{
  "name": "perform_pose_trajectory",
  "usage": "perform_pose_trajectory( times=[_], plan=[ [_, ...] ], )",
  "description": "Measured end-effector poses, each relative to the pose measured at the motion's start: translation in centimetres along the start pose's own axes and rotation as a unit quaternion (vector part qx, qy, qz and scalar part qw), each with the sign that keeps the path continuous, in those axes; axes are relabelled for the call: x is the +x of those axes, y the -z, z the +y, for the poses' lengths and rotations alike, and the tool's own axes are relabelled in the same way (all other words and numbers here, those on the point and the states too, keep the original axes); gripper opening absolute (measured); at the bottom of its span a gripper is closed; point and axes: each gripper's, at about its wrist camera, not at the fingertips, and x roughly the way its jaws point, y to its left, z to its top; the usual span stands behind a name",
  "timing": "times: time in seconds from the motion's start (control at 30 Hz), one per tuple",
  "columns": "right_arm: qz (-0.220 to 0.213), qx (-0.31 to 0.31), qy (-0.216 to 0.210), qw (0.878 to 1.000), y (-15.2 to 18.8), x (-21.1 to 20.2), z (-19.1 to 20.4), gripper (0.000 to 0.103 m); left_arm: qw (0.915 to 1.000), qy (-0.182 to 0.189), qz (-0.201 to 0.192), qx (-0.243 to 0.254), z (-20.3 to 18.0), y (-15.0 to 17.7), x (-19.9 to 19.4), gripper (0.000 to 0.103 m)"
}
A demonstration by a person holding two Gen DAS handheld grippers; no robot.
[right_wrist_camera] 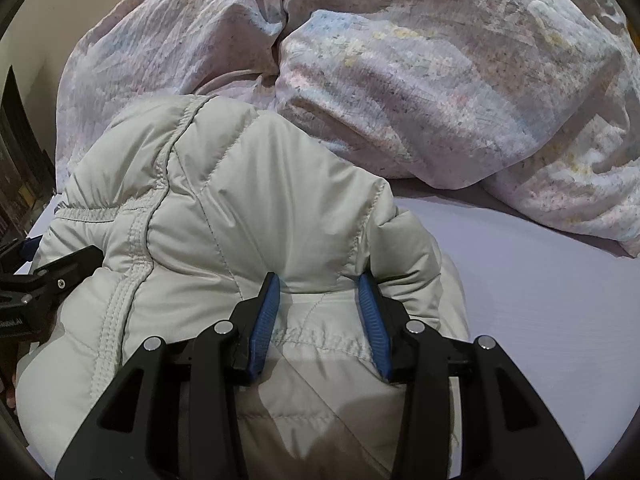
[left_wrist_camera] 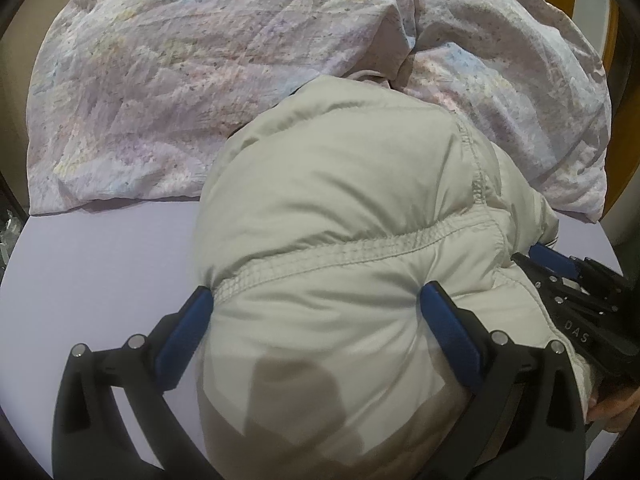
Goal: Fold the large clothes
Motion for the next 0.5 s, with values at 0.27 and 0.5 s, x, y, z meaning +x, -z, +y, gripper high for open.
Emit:
perform_pose_trajectory(
  times=[0.27, 0.5],
  plan=[
    [-0.03, 0.084, -0.018, 0.996, -2.6, -2.9, -2.2, 0.043, 1.0, -0.003, 0.002, 0.0, 0.0, 0.0, 0.0, 0.101],
    [-0.029, 0.066, 0.013, 0.997, -1.3, -0.7, -1.6, 0.044, 1.0, 0.001, -0.002, -0.002, 0.1, 0.0, -0.1, 0.101]
  ],
)
